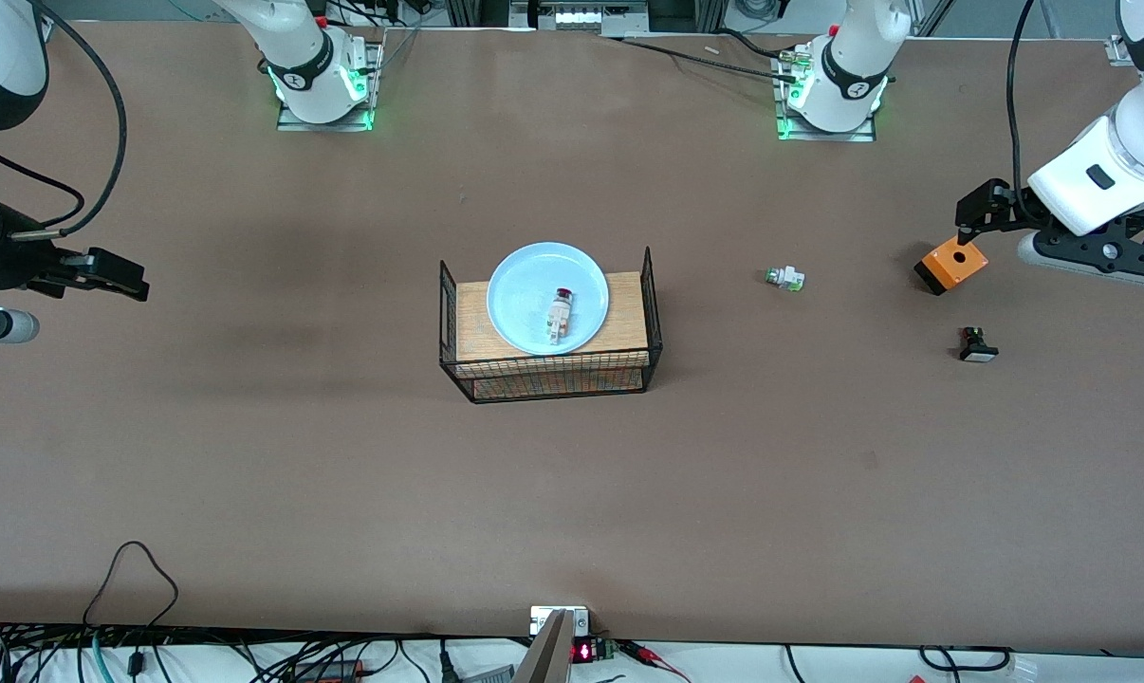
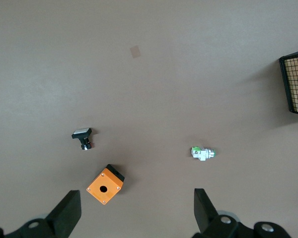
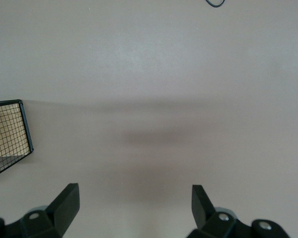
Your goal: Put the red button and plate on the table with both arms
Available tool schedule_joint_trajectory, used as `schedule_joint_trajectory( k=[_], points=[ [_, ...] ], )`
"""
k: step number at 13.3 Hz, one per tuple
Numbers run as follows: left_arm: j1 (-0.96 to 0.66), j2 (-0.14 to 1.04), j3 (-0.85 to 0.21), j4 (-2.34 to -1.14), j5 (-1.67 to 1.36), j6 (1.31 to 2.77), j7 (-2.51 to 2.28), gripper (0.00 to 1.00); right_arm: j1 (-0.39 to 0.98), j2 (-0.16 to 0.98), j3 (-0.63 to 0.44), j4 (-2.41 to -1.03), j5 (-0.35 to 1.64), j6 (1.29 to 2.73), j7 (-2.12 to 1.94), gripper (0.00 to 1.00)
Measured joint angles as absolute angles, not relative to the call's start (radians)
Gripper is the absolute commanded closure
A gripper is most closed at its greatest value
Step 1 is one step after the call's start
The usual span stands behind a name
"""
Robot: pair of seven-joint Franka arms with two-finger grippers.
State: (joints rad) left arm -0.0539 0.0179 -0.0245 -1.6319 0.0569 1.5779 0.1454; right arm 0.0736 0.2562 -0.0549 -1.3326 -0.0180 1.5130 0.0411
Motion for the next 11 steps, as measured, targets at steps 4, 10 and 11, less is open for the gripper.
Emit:
schedule_joint_trajectory(
  k=[4,10,11],
  points=[
    [-0.054,0.02,-0.024,-1.628,0.057,1.567,0.145,0.0,0.07,0.257,-0.055,-1.333,-0.018,1.513,0.041,0.0],
    [-0.063,0.033,-0.026,-1.621,0.057,1.499,0.144,0.0,0.069,0.257,-0.056,-1.333,-0.018,1.515,0.041,0.0],
    [-0.074,0.046,-0.03,-1.621,0.057,1.457,0.144,0.0,0.068,0.257,-0.056,-1.333,-0.018,1.516,0.041,0.0]
  ],
)
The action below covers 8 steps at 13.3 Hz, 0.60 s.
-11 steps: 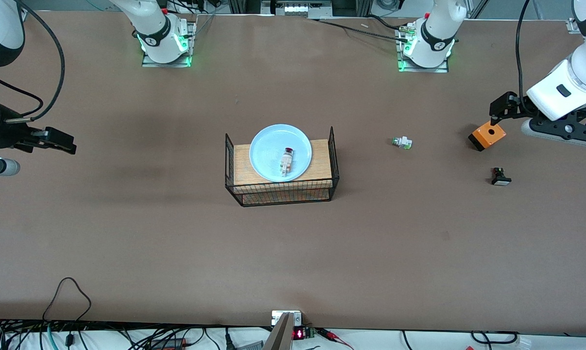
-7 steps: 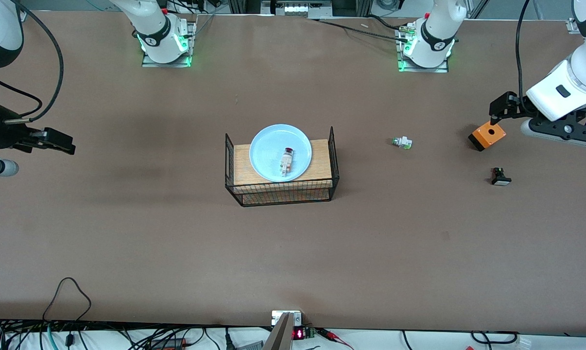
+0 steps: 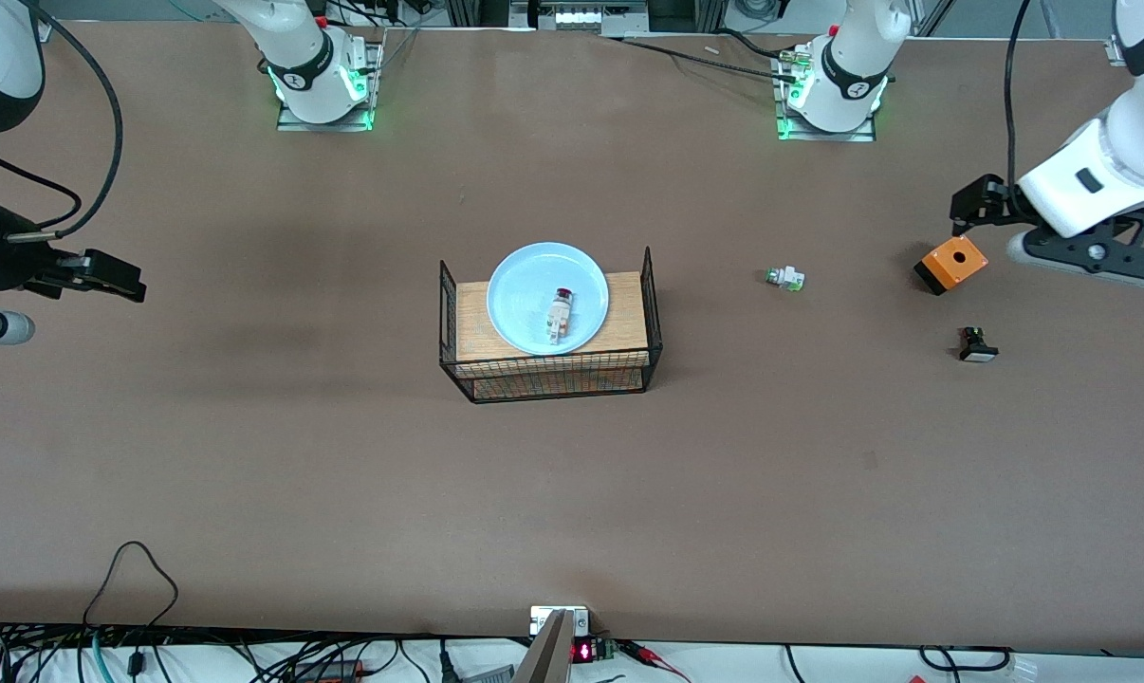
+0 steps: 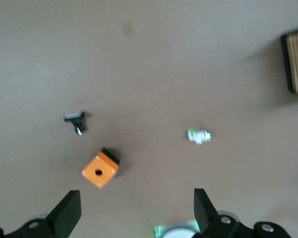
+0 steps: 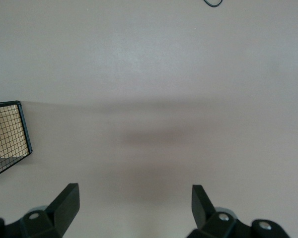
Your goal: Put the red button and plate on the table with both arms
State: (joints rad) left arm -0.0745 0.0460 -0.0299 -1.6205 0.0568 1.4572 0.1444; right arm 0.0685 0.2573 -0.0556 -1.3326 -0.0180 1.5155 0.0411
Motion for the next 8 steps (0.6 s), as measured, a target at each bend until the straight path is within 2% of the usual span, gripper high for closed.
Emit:
schedule_joint_trajectory(
  k=[2,5,8],
  points=[
    [-0.095,0.071,-0.071,-1.619,0.055,1.408,0.138,0.0,0.068,0.257,-0.056,-1.333,-0.018,1.516,0.041,0.0],
    [-0.114,0.079,-0.209,-1.598,-0.006,1.394,-0.058,0.0,0.067,0.257,-0.056,-1.333,-0.018,1.518,0.041,0.0],
    [-0.161,0.12,-0.315,-1.52,-0.129,1.409,-0.319,0.0,0.068,0.257,-0.056,-1.333,-0.018,1.519,0.041,0.0]
  ],
)
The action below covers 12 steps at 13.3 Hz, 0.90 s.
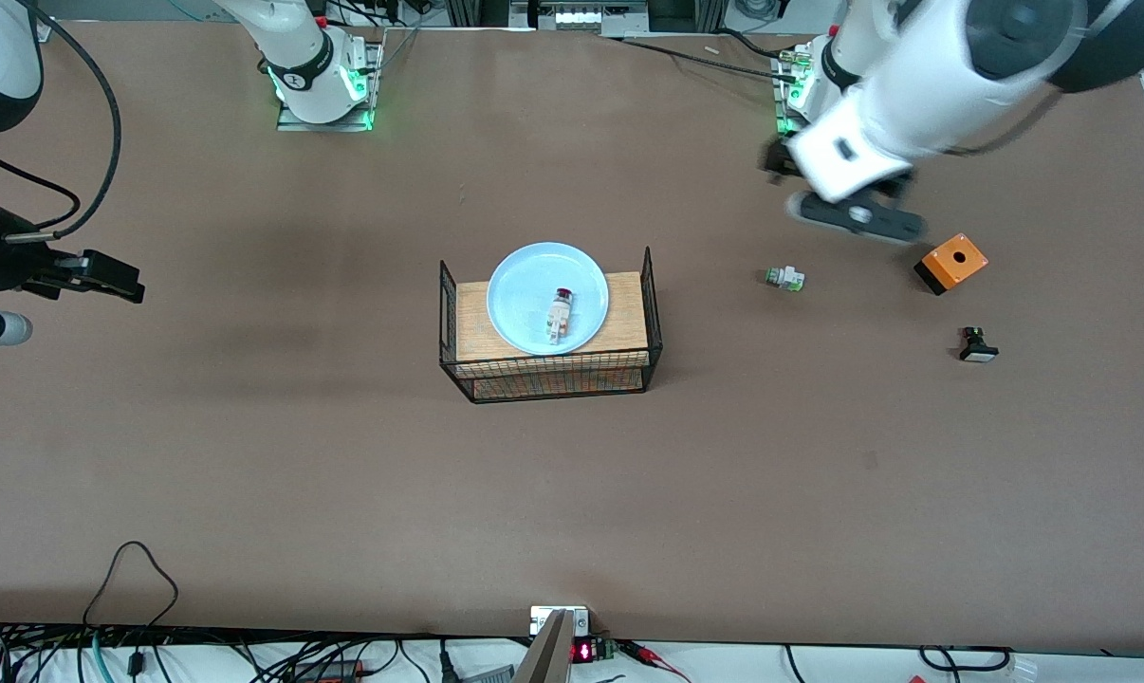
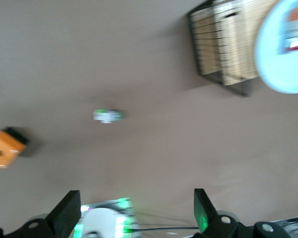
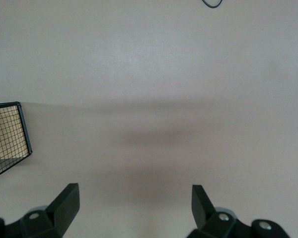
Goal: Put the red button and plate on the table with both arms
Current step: 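Move the left gripper over the red-based button on the plate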
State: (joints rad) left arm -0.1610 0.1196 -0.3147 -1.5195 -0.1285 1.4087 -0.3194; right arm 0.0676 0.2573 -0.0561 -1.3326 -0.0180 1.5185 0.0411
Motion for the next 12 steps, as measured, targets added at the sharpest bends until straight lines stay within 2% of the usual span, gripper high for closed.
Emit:
schedule_joint_trajectory(
  k=[3,8,12],
  points=[
    [-0.293,0.241,-0.349,-1.407,-0.138,1.581,-0.458,0.0,0.068,0.257,-0.056,-1.333,-0.018,1.519,0.041,0.0],
    [-0.476,0.442,-0.349,-1.37,0.041,1.939,-0.616,0.0,0.068,0.257,-0.056,-1.332,-0.018,1.519,0.041,0.0],
    [-0.564,0.566,-0.349,-1.358,0.299,2.014,-0.828,0.0,0.067,0.257,-0.056,-1.332,-0.018,1.52,0.041,0.0]
  ],
)
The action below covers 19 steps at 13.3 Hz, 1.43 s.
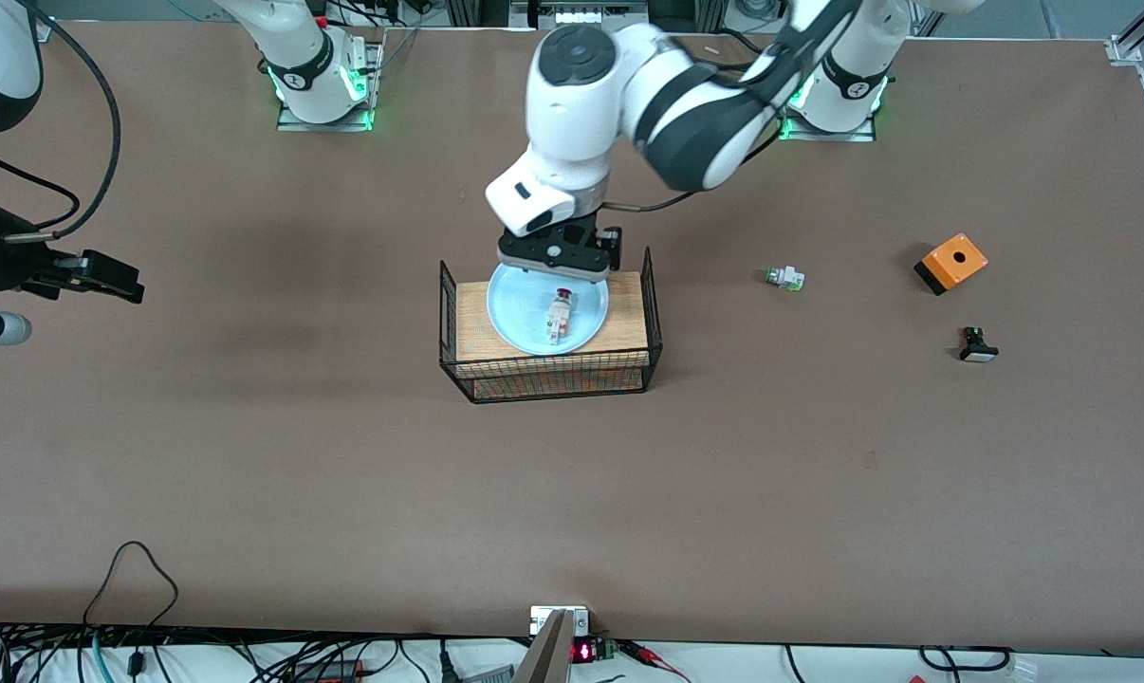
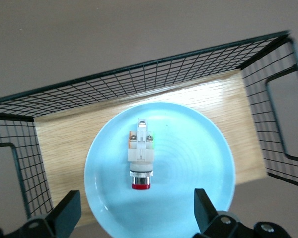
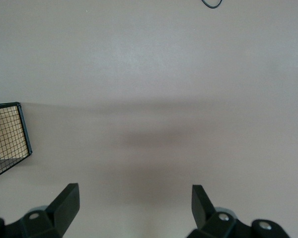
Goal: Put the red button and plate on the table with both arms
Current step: 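Move the left gripper over the red-based button on the plate, then lower the left gripper and close it on the red-based button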
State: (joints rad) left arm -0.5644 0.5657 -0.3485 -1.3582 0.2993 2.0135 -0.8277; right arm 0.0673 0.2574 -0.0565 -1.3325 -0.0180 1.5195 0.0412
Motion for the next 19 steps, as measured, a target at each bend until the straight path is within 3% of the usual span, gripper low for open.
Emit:
schedule_joint_trajectory(
  k=[3,10,12,16,17,19],
  points=[
    [-0.61,0.63,-0.347,-1.355,0.427,2.057,-0.904,0.0,0.067,0.257,-0.056,-1.332,-0.018,1.52,0.041,0.0],
    [-0.609,0.674,-0.331,-1.353,0.476,2.129,-0.919,0.2,0.068,0.257,-0.056,-1.332,-0.018,1.52,0.041,0.0],
    [-0.609,0.677,-0.329,-1.353,0.482,2.13,-0.918,0.21,0.068,0.257,-0.056,-1.332,-0.018,1.52,0.041,0.0],
    [-0.609,0.687,-0.324,-1.353,0.521,2.131,-0.918,0.76,0.068,0.257,-0.056,-1.332,-0.018,1.52,0.041,0.0],
    [-0.609,0.688,-0.324,-1.353,0.523,2.131,-0.918,0.83,0.068,0.257,-0.056,-1.332,-0.018,1.52,0.041,0.0],
    [-0.609,0.688,-0.324,-1.349,0.524,2.133,-0.918,0.89,0.068,0.257,-0.056,-1.332,-0.018,1.52,0.041,0.0]
  ],
)
